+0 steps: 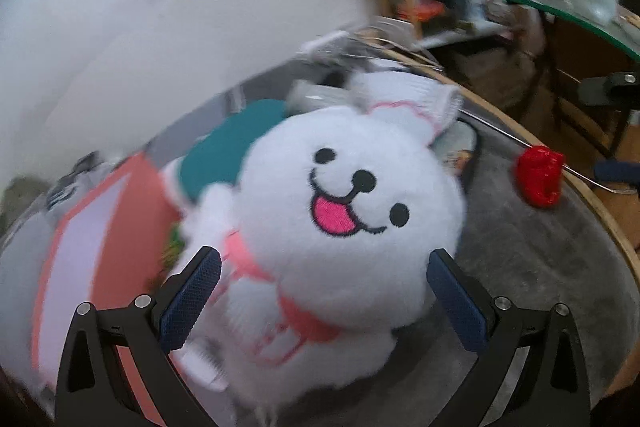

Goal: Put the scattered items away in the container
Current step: 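Grasp the white plush bear with the left tool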

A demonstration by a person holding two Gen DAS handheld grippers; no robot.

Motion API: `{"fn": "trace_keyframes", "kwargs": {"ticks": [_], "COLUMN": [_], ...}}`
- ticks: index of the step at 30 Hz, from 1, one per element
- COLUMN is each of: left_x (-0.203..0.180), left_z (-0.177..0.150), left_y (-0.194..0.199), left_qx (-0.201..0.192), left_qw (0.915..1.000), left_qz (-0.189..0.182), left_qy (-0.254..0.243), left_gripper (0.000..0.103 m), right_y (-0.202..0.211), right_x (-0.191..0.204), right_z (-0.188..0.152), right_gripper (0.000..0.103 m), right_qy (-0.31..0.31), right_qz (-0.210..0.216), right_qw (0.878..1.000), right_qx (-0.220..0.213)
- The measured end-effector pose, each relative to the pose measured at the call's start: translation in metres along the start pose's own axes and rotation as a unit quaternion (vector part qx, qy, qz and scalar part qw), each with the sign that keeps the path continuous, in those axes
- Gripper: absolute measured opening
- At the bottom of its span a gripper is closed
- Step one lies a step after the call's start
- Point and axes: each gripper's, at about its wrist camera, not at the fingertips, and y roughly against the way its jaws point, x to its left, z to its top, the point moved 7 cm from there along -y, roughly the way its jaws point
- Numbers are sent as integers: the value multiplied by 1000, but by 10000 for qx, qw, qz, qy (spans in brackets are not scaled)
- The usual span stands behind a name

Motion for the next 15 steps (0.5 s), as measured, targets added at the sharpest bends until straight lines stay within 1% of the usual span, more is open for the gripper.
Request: {"fn": "trace_keyframes", "kwargs": {"ticks": [1, 2, 3, 4, 6, 8, 12, 15], "left_x": [-7, -16, -21, -26, -35, -41, -44, -42], "left_z": [1, 1, 0, 0, -1, -3, -8, -11], "left_y": [-7, -15, -19, -19, -18, -17, -17, -18], "left_qx": [59, 105, 21, -120, -288, -345, -307, -163], "left_qw": [9997, 9990, 9981, 9969, 9950, 9936, 9919, 9907], "left_qz": [-210, -256, -192, -151, -63, 21, 16, -55], "left_qy": [-105, -350, -577, -758, -950, -1078, -1229, -1347], "left_gripper": [103, 103, 103, 103, 103, 103, 103, 103], "right_y": [2, 2, 1, -2, -8, -16, -32, -47], "right_x": [-9, -17, -23, -29, -38, -43, -51, -58], "right_z": [6, 10, 14, 16, 20, 22, 24, 26], "right_gripper": [100, 96, 81, 72, 71, 71, 71, 71], "right_qy": [-42, -89, -139, -204, -259, -178, -165, -1], "right_qz": [-171, -268, -302, -327, -412, -640, -828, -1156], "right_qw": [9998, 9996, 9994, 9993, 9988, 9977, 9961, 9926], "right_qx": [-67, -87, -59, -6, 63, 118, 260, 370]}}
